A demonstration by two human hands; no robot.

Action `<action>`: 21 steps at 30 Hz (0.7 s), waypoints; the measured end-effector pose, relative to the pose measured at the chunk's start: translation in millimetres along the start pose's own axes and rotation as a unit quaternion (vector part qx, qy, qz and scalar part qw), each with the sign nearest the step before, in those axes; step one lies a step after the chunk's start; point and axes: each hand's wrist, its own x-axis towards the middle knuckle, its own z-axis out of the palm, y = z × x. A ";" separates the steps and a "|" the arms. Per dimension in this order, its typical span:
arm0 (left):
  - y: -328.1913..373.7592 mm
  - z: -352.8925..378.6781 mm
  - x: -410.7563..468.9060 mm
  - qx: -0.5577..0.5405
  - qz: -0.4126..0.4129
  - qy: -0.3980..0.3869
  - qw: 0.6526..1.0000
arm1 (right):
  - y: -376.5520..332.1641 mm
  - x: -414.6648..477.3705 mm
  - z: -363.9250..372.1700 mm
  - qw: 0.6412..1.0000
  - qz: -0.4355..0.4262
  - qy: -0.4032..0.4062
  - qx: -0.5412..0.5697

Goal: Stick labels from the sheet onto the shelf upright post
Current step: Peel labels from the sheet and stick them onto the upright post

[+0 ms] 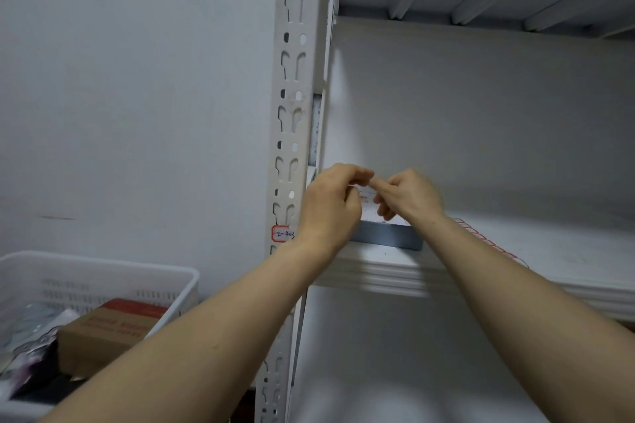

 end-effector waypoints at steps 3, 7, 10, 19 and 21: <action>-0.4 -11.7 -7.1 0.013 0.062 0.066 0.996 | -5.6 -5.8 2.0 0.998 -0.042 -0.014 -0.032; -3.3 -34.0 -18.1 -0.011 -0.012 0.183 0.983 | -13.0 -15.3 0.0 0.999 -0.015 0.043 -0.014; -17.4 -51.3 -23.7 -0.082 -0.211 0.226 0.948 | -19.9 -23.3 7.6 0.989 -0.103 0.083 -0.066; -60.8 -64.3 -49.0 -0.258 -0.394 0.017 0.882 | -40.1 -91.2 70.7 0.862 -0.453 0.229 0.014; -68.4 -66.3 -49.2 -0.250 -0.389 0.014 0.887 | -44.3 -92.3 83.0 0.850 -0.473 0.232 0.000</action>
